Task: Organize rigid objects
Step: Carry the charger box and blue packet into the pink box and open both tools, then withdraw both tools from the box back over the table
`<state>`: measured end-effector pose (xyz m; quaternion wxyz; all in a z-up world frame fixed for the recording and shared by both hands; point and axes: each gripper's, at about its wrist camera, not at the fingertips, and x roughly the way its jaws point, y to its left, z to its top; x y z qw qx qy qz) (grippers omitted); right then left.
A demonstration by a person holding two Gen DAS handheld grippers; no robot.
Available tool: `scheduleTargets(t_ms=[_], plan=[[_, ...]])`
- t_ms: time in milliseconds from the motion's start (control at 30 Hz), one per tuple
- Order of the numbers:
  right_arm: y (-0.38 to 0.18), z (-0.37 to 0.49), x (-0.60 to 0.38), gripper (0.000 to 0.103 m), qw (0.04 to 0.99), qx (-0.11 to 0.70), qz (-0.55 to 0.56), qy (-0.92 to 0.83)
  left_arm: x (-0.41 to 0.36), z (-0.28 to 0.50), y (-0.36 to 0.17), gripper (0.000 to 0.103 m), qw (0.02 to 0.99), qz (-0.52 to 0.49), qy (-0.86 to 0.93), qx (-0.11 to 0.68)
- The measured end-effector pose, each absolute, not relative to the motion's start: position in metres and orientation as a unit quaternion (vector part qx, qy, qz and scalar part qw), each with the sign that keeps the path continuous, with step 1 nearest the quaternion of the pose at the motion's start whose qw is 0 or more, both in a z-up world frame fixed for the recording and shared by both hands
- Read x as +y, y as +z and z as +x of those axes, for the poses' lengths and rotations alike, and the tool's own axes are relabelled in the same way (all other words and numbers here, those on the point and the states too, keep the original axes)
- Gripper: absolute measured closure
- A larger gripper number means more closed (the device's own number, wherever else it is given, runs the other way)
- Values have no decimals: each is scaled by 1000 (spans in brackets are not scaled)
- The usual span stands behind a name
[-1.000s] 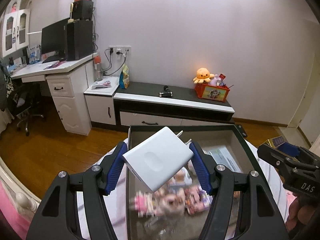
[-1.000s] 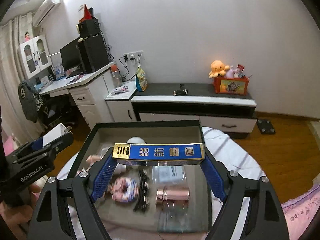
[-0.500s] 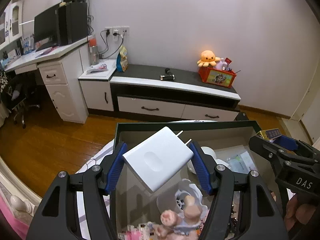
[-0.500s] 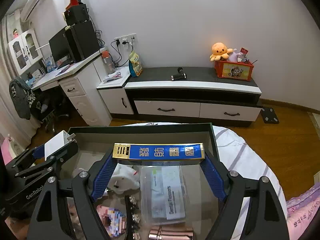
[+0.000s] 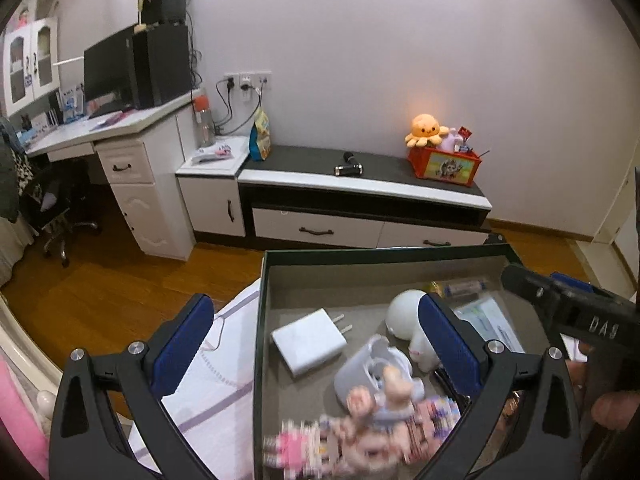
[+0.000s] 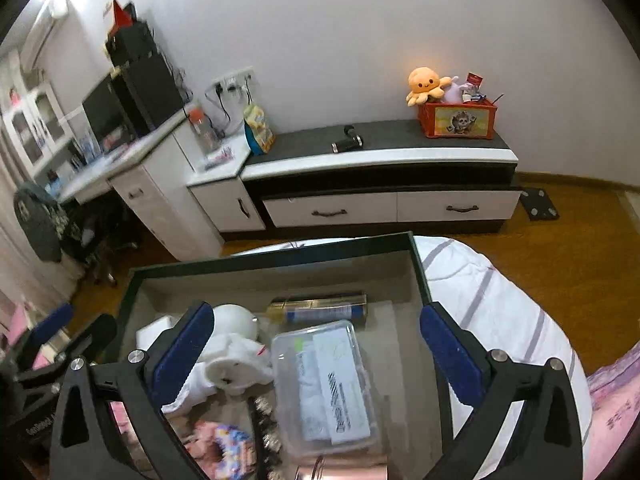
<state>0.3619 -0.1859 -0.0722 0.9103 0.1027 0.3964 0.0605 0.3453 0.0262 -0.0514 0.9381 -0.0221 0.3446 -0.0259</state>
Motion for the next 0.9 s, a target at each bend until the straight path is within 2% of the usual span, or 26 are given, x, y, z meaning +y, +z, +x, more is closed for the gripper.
scheduleTargets(t_ms=[433,900], plan=[[-36,231,-195,0,939,332,80,50,15,211,-11,0,957,-12,-45,287],[-21,89,-182,0,961,274,47,10,7,76,-5,0,968,-26,-32,247]])
